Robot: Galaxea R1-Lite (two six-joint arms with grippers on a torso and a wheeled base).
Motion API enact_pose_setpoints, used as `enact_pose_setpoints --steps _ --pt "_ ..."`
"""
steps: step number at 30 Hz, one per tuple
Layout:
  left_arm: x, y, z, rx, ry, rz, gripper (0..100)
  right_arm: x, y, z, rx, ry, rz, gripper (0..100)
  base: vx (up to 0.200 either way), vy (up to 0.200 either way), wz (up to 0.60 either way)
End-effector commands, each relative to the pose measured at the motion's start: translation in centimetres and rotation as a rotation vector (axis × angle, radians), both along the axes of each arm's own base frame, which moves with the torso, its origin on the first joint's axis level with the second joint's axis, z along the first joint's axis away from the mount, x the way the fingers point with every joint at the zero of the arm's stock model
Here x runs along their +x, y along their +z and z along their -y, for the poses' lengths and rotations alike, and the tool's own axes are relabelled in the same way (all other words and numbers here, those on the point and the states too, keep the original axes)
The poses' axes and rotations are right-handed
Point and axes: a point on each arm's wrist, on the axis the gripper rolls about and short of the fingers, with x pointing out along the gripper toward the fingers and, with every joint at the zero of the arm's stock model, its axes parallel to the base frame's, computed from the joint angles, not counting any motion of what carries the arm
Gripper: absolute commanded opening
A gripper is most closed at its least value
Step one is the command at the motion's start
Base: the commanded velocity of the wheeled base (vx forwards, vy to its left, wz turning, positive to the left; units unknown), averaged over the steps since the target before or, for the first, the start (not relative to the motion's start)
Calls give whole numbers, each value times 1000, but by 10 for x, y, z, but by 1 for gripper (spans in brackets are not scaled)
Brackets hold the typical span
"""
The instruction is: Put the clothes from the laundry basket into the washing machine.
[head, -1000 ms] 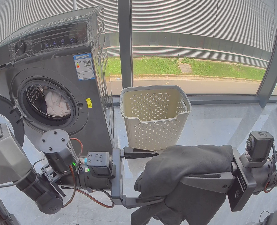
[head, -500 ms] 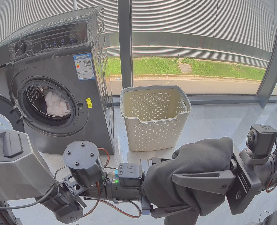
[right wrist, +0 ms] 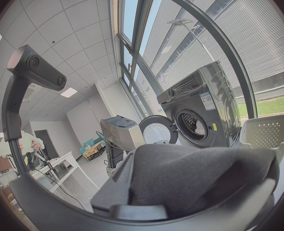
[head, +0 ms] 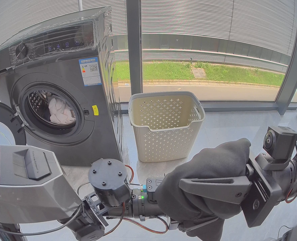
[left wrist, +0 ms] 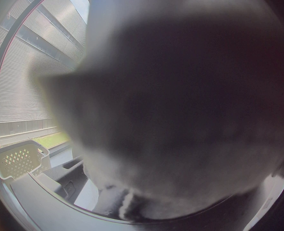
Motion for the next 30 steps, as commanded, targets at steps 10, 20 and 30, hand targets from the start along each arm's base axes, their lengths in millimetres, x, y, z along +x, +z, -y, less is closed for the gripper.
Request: enact_pose_setpoints --steps 10,20,30 --pt "6 2 10 -28 56 -12 0 1 2 -1 7 1 0 0 0 0 0" --pt "8 22 6 -85 102 7 0 5 -3 6 -6 -39 -13 0 0 0 0" --pt "18 58 -29 -165 211 59 0 16 -42 38 -110 -188 -122 100 0 0 0"
